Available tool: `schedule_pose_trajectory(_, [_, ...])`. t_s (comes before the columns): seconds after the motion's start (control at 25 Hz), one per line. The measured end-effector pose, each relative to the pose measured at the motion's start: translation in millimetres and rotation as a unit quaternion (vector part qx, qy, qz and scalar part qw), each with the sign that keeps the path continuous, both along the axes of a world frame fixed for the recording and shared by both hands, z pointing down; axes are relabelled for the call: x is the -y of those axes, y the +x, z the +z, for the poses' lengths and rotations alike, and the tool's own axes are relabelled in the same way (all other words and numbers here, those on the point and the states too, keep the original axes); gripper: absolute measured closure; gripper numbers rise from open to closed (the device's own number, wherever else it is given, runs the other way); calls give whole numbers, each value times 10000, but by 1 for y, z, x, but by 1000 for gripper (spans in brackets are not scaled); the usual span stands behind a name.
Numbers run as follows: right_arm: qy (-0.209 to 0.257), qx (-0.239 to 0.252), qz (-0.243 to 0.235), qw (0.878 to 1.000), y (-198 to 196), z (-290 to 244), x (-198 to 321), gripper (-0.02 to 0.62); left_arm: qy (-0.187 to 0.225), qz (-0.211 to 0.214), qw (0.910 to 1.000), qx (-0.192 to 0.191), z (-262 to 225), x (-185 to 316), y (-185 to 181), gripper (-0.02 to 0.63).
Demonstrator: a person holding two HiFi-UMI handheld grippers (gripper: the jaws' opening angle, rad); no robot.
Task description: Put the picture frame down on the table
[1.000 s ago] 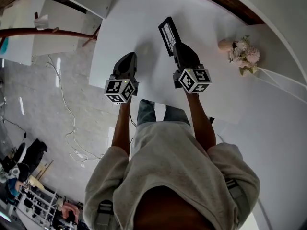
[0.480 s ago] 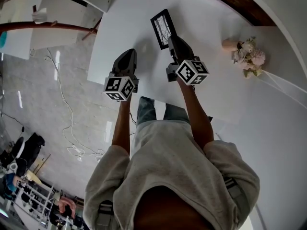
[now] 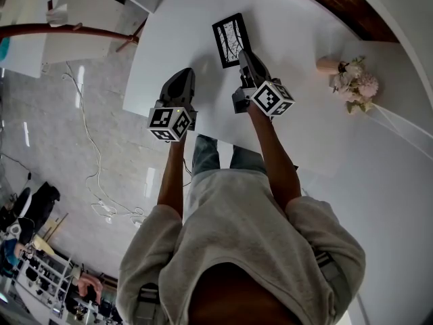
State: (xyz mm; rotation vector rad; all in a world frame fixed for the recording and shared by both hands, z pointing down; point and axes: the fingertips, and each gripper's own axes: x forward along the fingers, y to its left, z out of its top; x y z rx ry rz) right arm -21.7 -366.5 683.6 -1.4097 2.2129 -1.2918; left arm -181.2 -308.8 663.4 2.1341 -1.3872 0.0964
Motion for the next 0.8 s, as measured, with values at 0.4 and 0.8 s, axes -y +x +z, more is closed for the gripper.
schedule_pose_trajectory(0.4, [-199, -162, 157, 9995, 7, 18, 3, 510, -41, 10, 10000, -12, 3, -1, -1, 589])
schedule_pose_trajectory(0.8, [-455, 26, 516, 9976, 21, 25, 9, 503, -61, 8, 10000, -47, 5, -4, -2, 589])
